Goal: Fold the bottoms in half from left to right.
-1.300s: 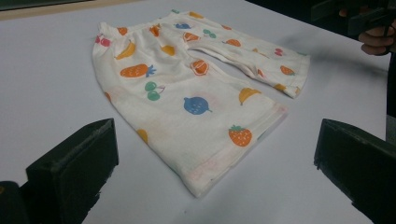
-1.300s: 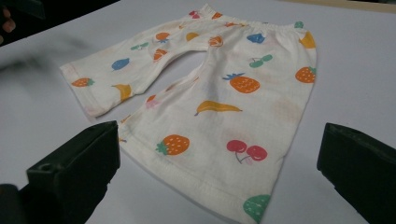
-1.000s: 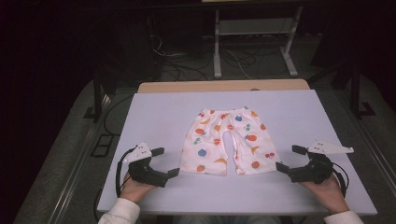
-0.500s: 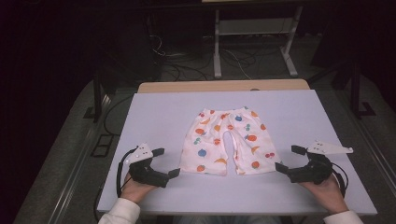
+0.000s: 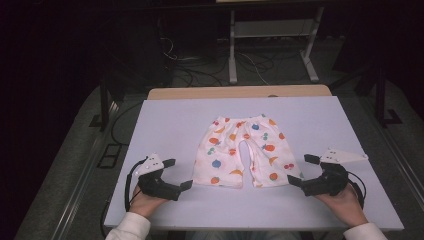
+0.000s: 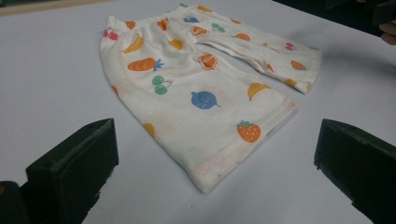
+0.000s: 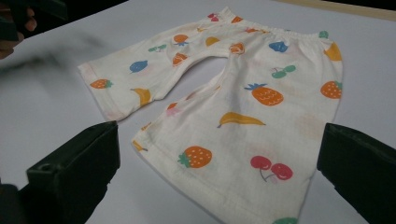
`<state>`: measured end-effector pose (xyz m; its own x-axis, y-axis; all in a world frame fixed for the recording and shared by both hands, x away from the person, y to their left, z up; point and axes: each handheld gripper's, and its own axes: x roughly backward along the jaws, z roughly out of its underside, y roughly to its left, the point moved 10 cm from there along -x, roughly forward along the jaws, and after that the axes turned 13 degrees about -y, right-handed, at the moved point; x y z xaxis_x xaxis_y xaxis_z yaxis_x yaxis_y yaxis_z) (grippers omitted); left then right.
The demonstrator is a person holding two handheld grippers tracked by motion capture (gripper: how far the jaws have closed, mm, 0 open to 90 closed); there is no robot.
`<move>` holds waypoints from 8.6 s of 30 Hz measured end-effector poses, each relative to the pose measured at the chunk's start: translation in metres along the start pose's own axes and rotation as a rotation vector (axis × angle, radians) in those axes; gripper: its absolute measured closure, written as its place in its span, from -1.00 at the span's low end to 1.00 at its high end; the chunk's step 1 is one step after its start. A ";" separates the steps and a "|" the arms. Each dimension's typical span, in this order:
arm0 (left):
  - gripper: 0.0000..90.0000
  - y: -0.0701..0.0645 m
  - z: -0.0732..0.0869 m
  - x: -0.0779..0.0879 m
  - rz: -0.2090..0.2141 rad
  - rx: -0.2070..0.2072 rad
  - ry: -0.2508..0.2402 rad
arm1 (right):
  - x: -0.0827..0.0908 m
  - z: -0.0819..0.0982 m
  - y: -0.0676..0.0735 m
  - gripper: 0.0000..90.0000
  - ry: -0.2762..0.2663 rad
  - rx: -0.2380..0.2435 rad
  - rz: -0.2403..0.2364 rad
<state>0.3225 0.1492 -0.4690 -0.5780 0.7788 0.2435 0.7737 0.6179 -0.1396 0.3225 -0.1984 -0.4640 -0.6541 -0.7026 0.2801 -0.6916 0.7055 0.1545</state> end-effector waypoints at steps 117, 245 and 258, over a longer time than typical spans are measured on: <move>-1.00 0.002 -0.002 0.000 0.013 0.030 -0.018 | -0.200 -0.111 0.026 -1.00 0.038 0.089 -0.109; -1.00 0.007 -0.006 -0.011 -0.019 0.090 0.108 | -0.312 -0.053 -0.025 0.96 0.280 -0.044 0.093; -0.97 0.024 0.010 -0.024 -0.060 0.185 0.185 | -0.309 -0.053 -0.023 0.96 0.268 -0.035 0.100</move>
<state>0.3522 0.1460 -0.4880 -0.5513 0.7175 0.4257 0.6691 0.6850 -0.2882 0.5568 0.0077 -0.5045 -0.6113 -0.5831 0.5351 -0.6135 0.7762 0.1450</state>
